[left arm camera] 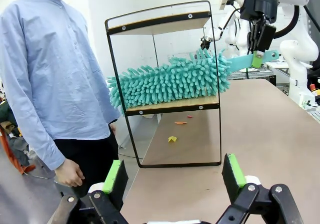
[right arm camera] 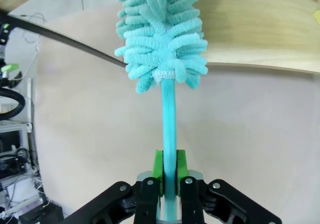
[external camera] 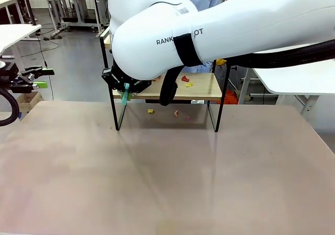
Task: Clean the shelf.
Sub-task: Clean the specific section of the Shelf indicated by the human with the Duster.
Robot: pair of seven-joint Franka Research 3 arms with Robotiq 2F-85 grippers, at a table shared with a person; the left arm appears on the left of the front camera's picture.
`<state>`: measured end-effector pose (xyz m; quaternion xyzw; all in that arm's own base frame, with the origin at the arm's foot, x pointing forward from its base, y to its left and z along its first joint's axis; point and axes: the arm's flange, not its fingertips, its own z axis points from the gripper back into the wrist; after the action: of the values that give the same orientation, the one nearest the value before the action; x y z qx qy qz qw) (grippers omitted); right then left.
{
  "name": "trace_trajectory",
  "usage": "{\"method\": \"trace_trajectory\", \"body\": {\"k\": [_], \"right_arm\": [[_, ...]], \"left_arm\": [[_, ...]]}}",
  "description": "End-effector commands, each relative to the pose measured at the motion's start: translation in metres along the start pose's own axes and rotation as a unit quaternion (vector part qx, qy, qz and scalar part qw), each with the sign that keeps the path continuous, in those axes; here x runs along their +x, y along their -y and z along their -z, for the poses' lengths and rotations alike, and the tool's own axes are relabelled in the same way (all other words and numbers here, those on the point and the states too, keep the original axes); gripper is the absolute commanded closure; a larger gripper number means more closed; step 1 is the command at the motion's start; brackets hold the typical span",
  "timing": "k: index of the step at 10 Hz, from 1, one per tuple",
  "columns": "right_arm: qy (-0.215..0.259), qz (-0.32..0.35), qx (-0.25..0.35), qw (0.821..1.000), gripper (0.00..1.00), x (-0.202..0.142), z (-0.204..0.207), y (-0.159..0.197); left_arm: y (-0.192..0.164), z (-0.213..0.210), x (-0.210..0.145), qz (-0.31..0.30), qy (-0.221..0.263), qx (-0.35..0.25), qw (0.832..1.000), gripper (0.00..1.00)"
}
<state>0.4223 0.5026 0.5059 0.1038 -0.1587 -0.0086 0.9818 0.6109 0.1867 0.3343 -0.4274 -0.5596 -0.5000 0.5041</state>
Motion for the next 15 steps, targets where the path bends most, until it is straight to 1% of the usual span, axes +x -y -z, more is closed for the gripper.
{"method": "trace_trajectory", "body": {"k": [1,5,7,8,10,11,12,13,14,15], "right_arm": [[-0.026,0.014,-0.013,0.999,0.87,0.010,-0.001,0.036],[-0.043,0.056,-0.025,0.997,0.87,0.020,-0.009,0.118],[-0.050,0.081,-0.019,0.995,0.87,0.024,-0.016,0.170],[-0.047,0.091,-0.021,0.995,0.87,0.024,-0.020,0.194],[-0.034,0.090,-0.029,0.995,0.87,0.023,-0.036,0.234],[-0.034,0.088,-0.035,0.995,0.87,0.023,-0.041,0.248],[-0.038,0.079,-0.053,0.995,0.87,0.024,-0.041,0.257],[-0.030,0.071,-0.070,0.995,0.87,0.022,-0.044,0.261],[-0.004,0.053,-0.071,0.996,0.87,0.018,-0.050,0.258],[-0.003,0.020,-0.007,1.000,0.87,0.014,-0.049,0.220]], "left_arm": [[0.000,0.001,0.004,0.002,0.000,-0.001,1.000,0.00],[0.000,0.001,0.004,0.002,0.000,-0.001,1.000,0.00],[0.000,0.001,0.004,0.002,0.000,-0.001,1.000,0.00],[0.000,0.001,0.004,0.002,0.000,-0.001,1.000,0.00],[0.000,0.001,0.004,0.002,0.000,-0.001,1.000,0.00],[0.000,0.001,0.004,0.002,0.000,-0.001,1.000,0.00],[0.000,0.001,0.004,0.002,0.000,-0.001,1.000,0.00],[0.000,0.001,0.004,0.002,0.000,-0.001,1.000,0.00],[0.000,0.001,0.004,0.002,0.000,-0.001,1.000,0.00],[0.000,0.001,0.004,0.002,0.000,-0.001,1.000,0.00]]}}
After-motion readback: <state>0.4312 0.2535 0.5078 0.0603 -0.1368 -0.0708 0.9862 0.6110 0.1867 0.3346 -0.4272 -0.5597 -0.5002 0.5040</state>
